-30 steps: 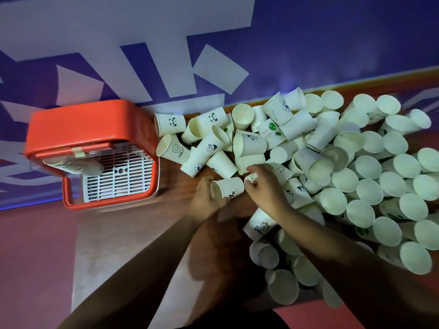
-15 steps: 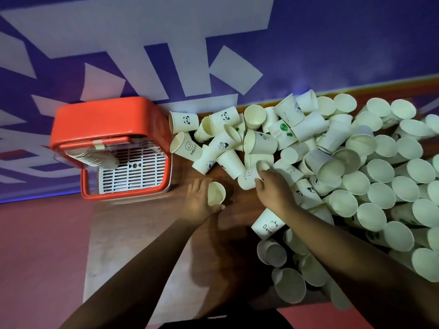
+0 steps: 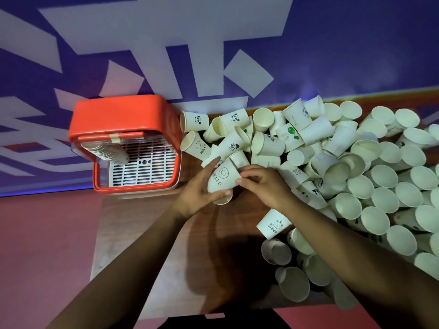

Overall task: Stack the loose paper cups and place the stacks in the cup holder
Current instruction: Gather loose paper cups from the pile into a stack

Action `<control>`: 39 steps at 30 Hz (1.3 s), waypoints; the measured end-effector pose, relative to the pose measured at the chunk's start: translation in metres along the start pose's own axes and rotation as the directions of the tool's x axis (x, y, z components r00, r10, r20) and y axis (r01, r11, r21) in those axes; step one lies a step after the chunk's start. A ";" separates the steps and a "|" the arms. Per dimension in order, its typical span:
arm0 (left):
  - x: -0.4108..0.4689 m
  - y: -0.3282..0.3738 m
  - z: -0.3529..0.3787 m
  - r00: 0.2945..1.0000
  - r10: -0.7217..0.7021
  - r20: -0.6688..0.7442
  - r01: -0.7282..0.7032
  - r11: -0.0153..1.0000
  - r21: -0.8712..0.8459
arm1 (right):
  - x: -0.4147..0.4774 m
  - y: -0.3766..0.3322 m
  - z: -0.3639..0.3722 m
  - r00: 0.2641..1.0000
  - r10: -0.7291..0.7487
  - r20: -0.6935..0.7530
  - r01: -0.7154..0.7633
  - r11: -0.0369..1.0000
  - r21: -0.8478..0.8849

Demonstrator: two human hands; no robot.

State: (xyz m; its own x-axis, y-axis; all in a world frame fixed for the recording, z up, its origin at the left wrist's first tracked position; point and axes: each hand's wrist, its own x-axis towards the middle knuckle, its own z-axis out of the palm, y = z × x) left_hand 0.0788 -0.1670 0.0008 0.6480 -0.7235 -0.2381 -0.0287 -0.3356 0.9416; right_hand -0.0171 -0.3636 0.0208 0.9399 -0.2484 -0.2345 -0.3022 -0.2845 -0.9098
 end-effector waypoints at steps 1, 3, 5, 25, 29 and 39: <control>-0.001 0.000 -0.002 1.000 -0.006 -0.013 0.006 1.000 0.002 | 0.001 -0.004 0.001 1.000 -0.011 0.007 0.011 0.999 0.030; -0.001 0.001 -0.003 0.998 -0.027 -0.053 0.024 0.998 -0.053 | 0.003 -0.009 -0.002 1.000 0.011 -0.012 -0.010 0.998 0.066; -0.002 0.001 -0.002 0.993 -0.067 -0.098 0.048 0.983 -0.176 | 0.009 -0.004 -0.009 0.992 0.077 -0.102 -0.076 0.997 0.012; 0.003 -0.025 -0.004 0.987 -0.116 -0.110 0.096 0.980 -0.172 | 0.115 0.049 -0.037 0.998 -0.002 -0.067 -0.057 0.500 -0.864; 0.001 -0.032 0.002 0.992 -0.114 -0.062 0.109 0.991 -0.080 | 0.105 0.039 -0.039 0.996 -0.086 -0.024 0.021 0.487 -0.873; 0.004 -0.065 0.005 0.997 0.033 -0.066 -0.003 0.907 0.421 | 0.045 0.002 -0.035 0.941 0.097 -0.325 -0.191 0.944 -0.270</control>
State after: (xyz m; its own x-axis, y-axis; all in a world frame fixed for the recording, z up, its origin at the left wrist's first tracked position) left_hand 0.0796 -0.1511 -0.0622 0.6955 -0.6929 -0.1902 -0.3484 -0.5566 0.7542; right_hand 0.0195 -0.4075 0.0204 0.8030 -0.5622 -0.1976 -0.5075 -0.4713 -0.7213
